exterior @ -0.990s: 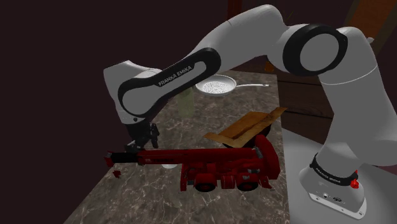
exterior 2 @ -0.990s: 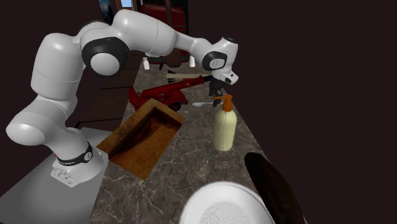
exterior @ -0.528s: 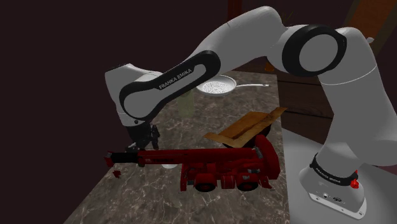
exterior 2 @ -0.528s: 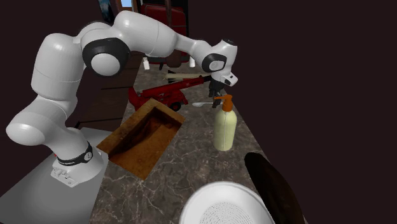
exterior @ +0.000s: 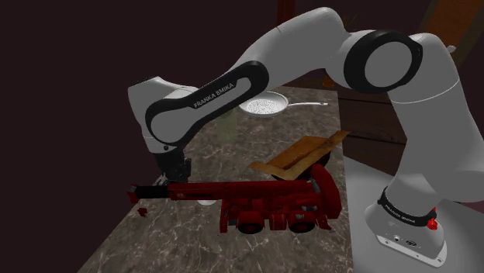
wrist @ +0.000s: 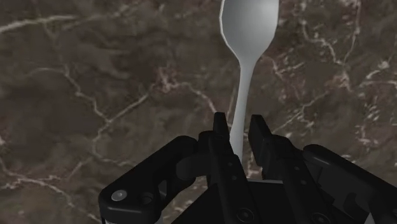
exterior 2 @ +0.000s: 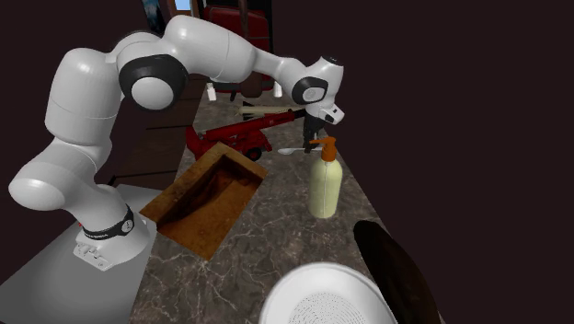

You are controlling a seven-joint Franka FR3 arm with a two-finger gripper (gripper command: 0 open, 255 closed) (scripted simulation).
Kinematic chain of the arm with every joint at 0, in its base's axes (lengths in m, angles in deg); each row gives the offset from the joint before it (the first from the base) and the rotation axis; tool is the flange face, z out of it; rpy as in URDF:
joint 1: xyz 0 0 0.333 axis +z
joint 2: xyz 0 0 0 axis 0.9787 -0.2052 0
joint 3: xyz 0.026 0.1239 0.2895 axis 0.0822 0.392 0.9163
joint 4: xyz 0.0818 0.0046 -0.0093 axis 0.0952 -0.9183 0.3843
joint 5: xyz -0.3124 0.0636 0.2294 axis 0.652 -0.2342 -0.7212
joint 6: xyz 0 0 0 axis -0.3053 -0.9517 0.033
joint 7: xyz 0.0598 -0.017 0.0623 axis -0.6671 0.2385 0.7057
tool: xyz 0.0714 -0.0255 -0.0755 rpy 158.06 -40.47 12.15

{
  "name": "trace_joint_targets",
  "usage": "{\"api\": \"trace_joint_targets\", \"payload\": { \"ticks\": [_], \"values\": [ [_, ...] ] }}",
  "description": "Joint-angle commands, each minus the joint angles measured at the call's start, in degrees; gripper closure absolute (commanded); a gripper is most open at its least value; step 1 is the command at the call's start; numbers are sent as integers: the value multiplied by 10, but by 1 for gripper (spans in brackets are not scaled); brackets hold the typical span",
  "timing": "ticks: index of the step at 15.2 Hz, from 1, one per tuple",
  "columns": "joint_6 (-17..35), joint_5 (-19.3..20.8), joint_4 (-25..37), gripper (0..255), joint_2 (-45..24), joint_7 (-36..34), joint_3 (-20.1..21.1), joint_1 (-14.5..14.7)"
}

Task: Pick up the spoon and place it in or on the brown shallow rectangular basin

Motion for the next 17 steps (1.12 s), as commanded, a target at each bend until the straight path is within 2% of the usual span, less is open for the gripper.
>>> {"api": "trace_joint_targets", "payload": {
  "ticks": [1,3,17],
  "values": [
    [0,0,0,255,-1,0,0,0],
    [1,0,-2,255,0,0,0,0],
    [-89,-8,61,255,29,-7,7,1]
  ]
}}
